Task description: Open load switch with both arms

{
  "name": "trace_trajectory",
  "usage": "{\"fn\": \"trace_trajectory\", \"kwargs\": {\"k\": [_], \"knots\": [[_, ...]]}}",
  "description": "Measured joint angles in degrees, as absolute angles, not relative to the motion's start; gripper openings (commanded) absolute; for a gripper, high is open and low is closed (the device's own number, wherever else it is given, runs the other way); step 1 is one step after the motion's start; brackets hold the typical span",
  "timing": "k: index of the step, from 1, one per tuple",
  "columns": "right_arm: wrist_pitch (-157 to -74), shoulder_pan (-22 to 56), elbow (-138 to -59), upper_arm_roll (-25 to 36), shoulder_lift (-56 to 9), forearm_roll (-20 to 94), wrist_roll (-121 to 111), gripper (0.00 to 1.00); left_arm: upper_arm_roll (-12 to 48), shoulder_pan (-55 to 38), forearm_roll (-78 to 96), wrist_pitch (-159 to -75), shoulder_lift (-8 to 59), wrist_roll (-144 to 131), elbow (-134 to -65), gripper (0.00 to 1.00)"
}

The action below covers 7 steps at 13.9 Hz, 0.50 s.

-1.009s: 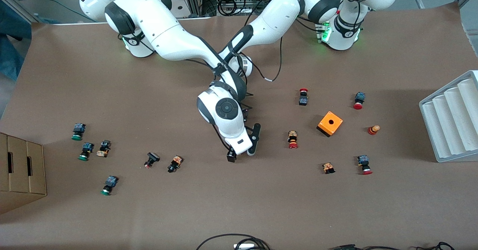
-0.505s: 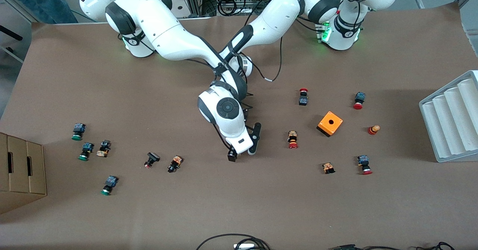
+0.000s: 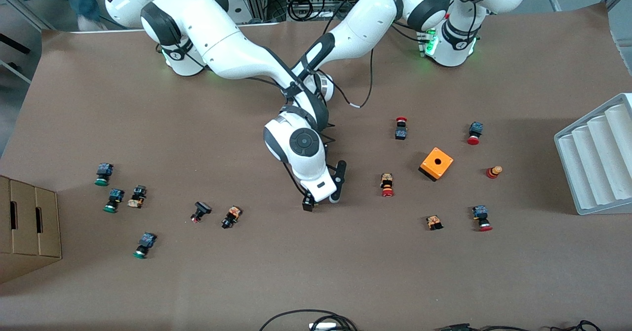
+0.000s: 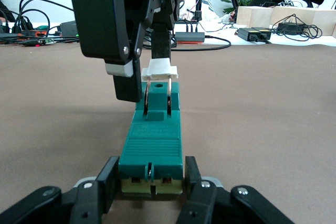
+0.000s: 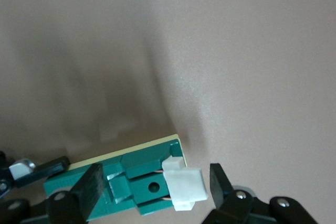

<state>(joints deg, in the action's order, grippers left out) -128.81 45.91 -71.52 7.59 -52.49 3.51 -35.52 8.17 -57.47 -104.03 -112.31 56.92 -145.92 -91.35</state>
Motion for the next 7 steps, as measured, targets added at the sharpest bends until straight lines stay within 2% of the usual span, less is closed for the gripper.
{"fn": "trace_trajectory", "kwargs": {"k": [7], "knots": [[-128.79, 45.95, -71.50, 7.69, -52.49, 3.52, -35.65, 0.78, 8.17, -57.47, -104.03, -112.31, 56.92, -145.92, -91.35, 0.58]]}}
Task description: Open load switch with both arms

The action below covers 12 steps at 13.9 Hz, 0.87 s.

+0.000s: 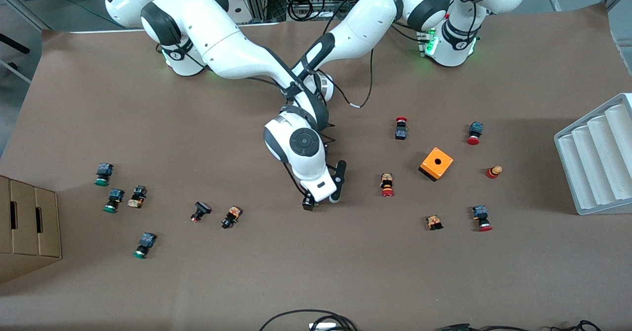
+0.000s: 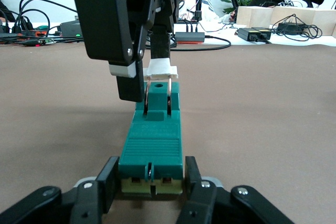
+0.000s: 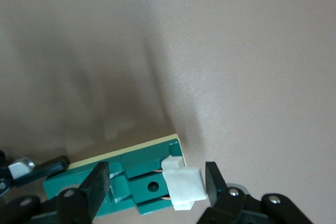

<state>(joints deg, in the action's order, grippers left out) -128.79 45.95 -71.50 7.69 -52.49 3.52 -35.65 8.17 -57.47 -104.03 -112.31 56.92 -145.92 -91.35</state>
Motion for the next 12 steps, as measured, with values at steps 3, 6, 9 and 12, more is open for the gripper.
{"fn": "trace_trajectory", "kwargs": {"k": [3, 6, 9, 12], "knots": [[-128.80, 45.98, -71.38, 7.80, -52.49, 3.51, -35.66, 0.73, 8.17, -57.47, -104.03, -112.31, 56.92, -145.92, -91.35, 0.58], [-128.88, 46.19, -71.22, 7.92, -52.48, 3.50, -35.67, 0.71, 8.17, -57.47, -104.03, -112.31, 56.92, -145.92, -91.35, 0.58], [-128.96, 46.35, -71.16, 8.03, -52.48, 3.49, -35.68, 0.71, 8.17, -57.47, -104.03, -112.31, 56.92, -145.92, -91.35, 0.58], [-128.96, 46.38, -71.16, 8.05, -52.48, 3.49, -35.70, 0.71, 8.17, -57.47, -104.03, -112.31, 56.92, -145.92, -91.35, 0.58]]}}
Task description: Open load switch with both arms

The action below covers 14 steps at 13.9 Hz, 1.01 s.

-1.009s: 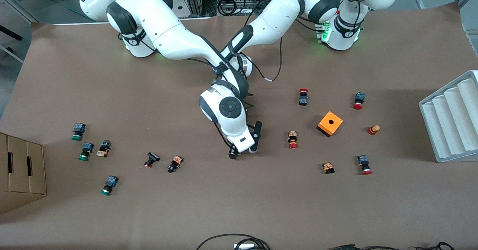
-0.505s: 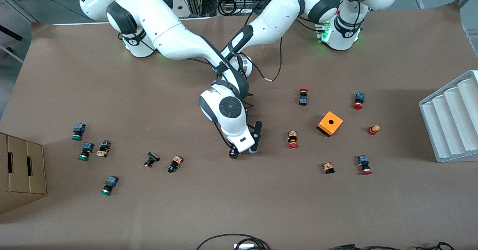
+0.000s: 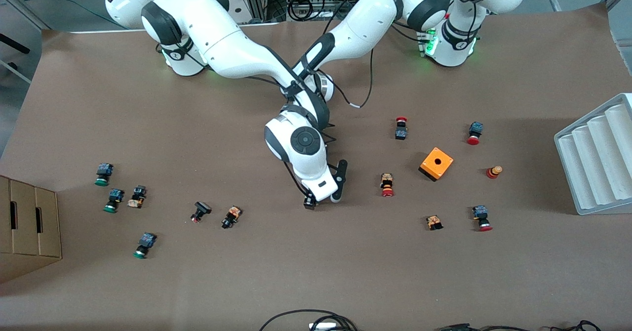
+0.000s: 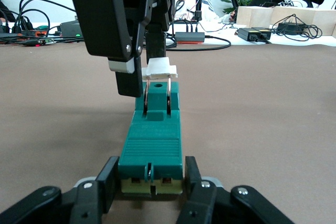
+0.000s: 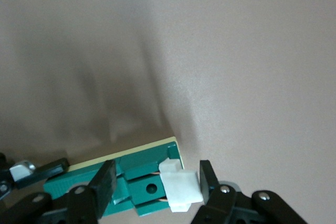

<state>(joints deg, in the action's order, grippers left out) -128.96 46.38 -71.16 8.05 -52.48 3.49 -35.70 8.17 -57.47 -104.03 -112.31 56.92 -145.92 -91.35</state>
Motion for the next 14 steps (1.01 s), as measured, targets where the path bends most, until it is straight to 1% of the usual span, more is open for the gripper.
{"fn": "trace_trajectory", "kwargs": {"k": [14], "knots": [[-128.95, 46.40, -71.20, 8.23, -52.47, 3.47, -36.01, 0.70, 8.17, -57.47, -104.03, -112.31, 56.92, -145.92, -91.35, 0.58]]}}
